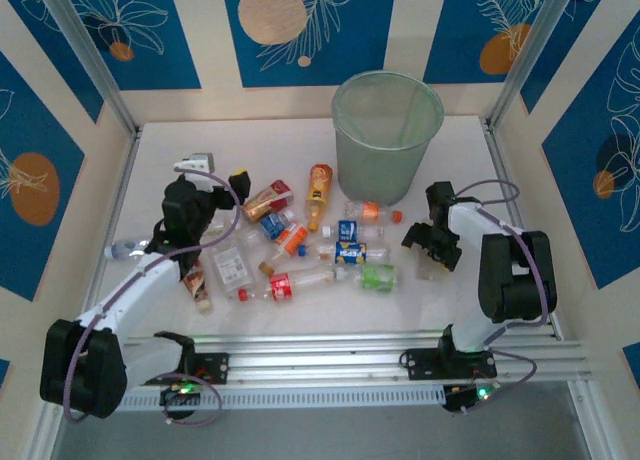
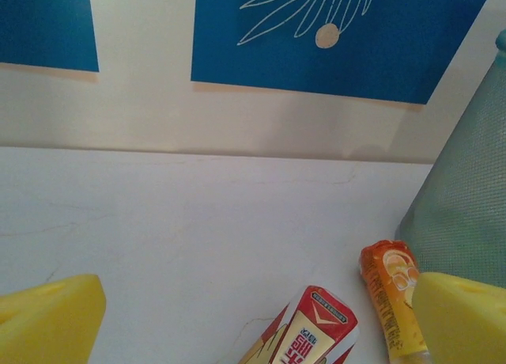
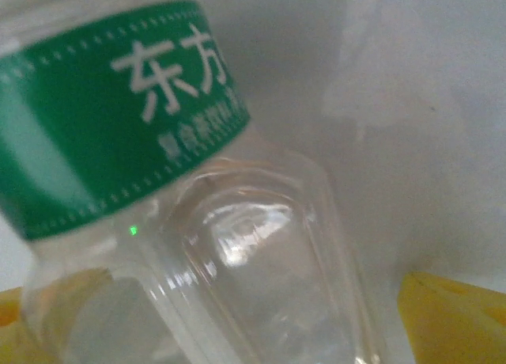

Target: Put the plastic bottles in the bin

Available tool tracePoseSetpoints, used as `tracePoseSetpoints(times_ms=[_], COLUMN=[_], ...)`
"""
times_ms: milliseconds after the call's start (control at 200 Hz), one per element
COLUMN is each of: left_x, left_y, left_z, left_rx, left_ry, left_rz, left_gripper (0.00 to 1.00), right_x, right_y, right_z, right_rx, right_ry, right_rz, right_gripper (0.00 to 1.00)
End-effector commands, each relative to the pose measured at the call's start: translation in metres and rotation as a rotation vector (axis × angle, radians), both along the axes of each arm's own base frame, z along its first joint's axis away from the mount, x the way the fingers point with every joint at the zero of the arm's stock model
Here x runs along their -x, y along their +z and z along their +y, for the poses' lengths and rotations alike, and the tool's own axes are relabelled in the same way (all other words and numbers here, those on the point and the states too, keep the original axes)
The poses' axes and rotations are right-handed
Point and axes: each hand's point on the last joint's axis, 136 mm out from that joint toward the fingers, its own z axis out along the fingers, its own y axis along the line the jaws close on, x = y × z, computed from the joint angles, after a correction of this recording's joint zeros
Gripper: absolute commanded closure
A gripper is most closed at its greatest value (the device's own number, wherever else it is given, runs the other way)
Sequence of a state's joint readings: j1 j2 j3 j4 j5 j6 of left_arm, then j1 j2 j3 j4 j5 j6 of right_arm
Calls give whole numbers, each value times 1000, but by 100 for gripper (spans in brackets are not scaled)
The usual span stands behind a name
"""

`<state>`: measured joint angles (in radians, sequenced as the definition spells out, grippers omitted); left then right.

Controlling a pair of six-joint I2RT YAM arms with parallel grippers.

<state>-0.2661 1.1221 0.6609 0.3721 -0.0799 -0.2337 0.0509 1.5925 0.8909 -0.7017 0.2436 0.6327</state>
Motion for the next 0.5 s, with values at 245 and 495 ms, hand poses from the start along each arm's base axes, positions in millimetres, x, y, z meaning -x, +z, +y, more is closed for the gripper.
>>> tracePoseSetpoints(times_ms=[245, 495], left_x=[4, 2], left_y=[4, 7], left_z=[-3, -3], left_rx=[-13, 5], left_ry=[-19, -11], left_rz=[-10, -12], left_gripper=[1, 1], right_x=[-15, -12], right_y=[-5, 22], right_z=[-1, -10], right_rx=[6, 54], right_ry=[-6, -12], right_rz=[-12, -67], right_gripper=[29, 47])
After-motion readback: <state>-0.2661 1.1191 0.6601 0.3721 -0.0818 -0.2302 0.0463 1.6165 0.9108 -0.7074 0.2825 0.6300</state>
